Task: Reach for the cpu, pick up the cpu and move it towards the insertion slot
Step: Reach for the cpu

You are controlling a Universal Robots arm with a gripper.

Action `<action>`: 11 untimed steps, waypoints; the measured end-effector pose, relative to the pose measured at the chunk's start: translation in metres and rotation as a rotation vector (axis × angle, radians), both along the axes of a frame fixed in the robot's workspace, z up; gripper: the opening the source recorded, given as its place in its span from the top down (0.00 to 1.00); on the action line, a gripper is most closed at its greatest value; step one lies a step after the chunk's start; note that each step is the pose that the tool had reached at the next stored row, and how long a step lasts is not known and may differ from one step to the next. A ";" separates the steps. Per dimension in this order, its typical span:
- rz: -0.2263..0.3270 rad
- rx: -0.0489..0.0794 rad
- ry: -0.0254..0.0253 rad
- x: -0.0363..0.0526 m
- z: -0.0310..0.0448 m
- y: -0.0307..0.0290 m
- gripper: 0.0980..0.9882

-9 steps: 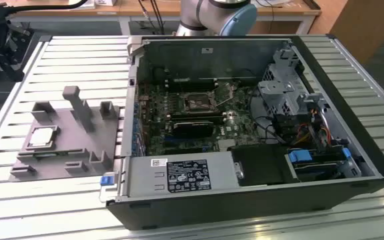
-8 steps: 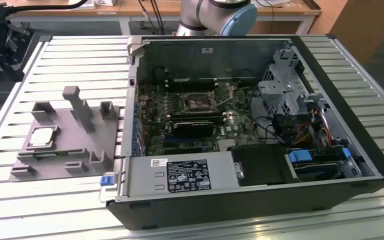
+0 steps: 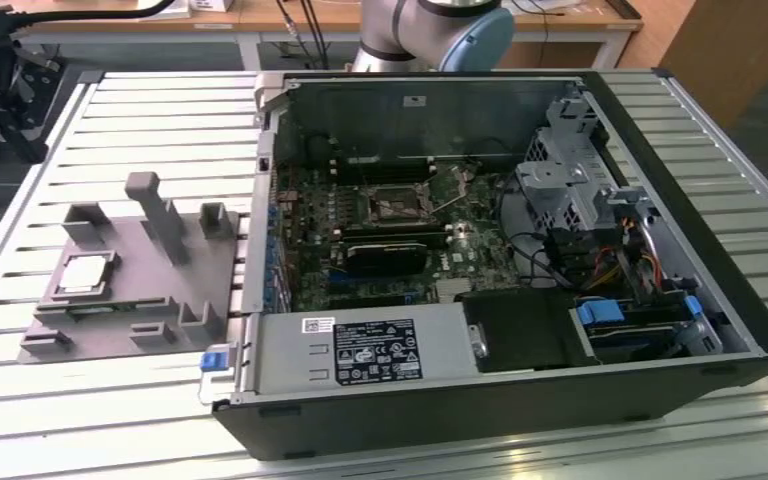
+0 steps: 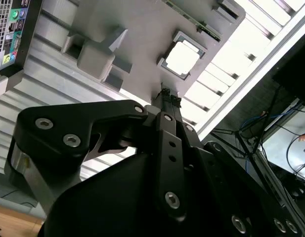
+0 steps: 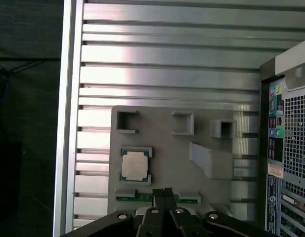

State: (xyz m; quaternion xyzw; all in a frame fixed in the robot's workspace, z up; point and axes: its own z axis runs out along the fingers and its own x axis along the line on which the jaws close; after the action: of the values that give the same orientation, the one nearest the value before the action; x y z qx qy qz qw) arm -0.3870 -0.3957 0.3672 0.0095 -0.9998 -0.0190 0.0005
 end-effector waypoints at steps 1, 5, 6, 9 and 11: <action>0.000 0.000 -0.0001 -0.0009 -0.0001 0.0000 0.99; 0.000 0.000 -0.0002 -0.0046 -0.0001 0.0000 0.99; 0.000 0.000 -0.0002 -0.0057 -0.0001 0.0000 0.99; 0.000 0.000 -0.0001 -0.0082 -0.0001 0.0000 0.99; 0.000 0.000 -0.0003 -0.0102 -0.0001 0.0000 0.99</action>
State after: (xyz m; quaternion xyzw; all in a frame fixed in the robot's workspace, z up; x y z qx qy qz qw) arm -0.3973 -0.3957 0.3671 0.0096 -0.9998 -0.0191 0.0004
